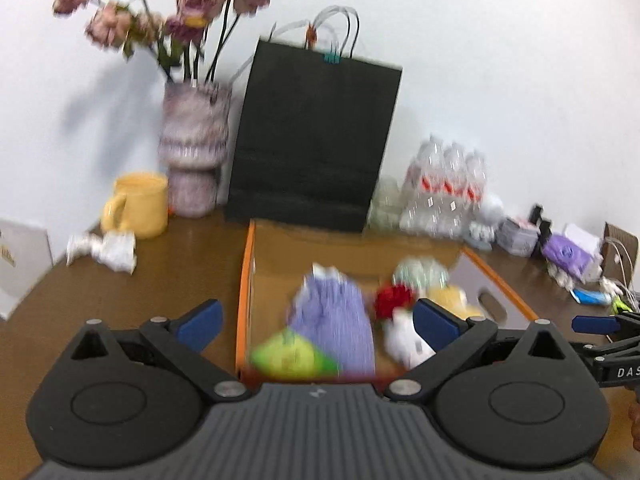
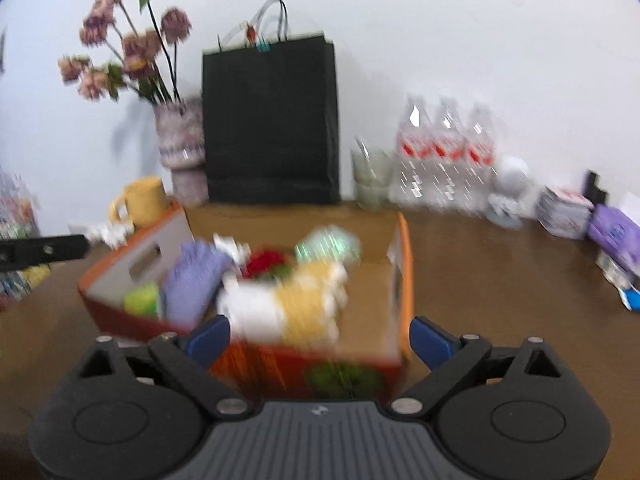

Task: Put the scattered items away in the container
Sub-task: 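Grasp white wipes box with left tool while right tool grasps clear wrapper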

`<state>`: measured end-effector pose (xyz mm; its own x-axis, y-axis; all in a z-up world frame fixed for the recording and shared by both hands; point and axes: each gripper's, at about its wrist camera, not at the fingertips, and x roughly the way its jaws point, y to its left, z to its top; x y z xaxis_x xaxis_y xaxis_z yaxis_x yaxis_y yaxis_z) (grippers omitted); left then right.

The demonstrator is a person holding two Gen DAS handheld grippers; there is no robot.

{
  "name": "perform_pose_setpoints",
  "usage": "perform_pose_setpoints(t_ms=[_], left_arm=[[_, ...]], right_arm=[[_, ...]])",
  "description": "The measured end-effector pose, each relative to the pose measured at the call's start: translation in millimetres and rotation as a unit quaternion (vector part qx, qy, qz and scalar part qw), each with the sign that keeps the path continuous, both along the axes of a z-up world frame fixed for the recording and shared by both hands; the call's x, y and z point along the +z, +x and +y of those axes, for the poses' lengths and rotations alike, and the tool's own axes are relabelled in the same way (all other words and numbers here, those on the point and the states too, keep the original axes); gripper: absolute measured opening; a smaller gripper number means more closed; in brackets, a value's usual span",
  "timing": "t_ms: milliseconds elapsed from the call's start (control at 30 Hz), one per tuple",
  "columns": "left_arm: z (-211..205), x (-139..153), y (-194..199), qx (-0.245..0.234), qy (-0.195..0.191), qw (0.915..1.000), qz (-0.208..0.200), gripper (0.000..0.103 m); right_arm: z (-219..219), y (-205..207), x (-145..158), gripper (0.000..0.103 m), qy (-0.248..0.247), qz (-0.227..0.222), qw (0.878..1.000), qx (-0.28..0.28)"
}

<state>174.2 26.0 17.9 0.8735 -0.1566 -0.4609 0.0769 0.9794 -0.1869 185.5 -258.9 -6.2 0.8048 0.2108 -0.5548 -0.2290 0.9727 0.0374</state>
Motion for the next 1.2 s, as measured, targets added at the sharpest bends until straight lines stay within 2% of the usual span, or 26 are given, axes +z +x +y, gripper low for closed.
perform_pose_setpoints(t_ms=[167,367,533,667,733,833,933,1033,1200], left_arm=[[-17.9,-27.1,-16.7,-0.037,0.011,0.9976,0.057,0.103],[-40.4,-38.6,-10.1,-0.056,0.022,0.9939,0.092,0.103],[-54.4,-47.5,0.5,-0.058,0.032,0.9916,0.111,0.103],[-59.5,-58.0,9.4,-0.05,0.041,0.9886,0.136,0.103],[-60.8,-63.7,12.4,-0.044,0.043,0.987,0.148,0.103],[-59.8,-67.3,13.7,-0.036,0.042,0.9864,0.155,0.103],[-56.8,-68.3,12.1,-0.029,0.038,0.9864,0.157,0.097],[-55.0,-66.3,7.7,-0.027,0.034,0.9877,0.15,0.087],[-50.6,-62.6,1.1,-0.021,0.024,0.9897,0.14,0.085]], right_arm=[[-3.1,-22.7,-24.1,0.095,-0.009,0.056,0.998,0.001],[10.8,-31.1,-44.9,0.086,-0.02,0.083,0.996,0.009],[10.8,-27.9,-54.6,0.072,-0.009,0.098,0.995,0.003],[8.1,-23.2,-62.1,0.067,-0.004,0.108,0.994,-0.002],[8.0,-21.4,-64.4,0.059,-0.004,0.11,0.994,-0.002],[9.4,-22.1,-64.2,0.045,-0.003,0.105,0.994,0.001],[8.5,-23.1,-63.7,0.036,0.0,0.104,0.995,0.0],[7.9,-25.1,-62.6,0.033,0.002,0.102,0.995,0.003],[7.3,-29.8,-60.3,0.031,0.009,0.096,0.995,0.003]])
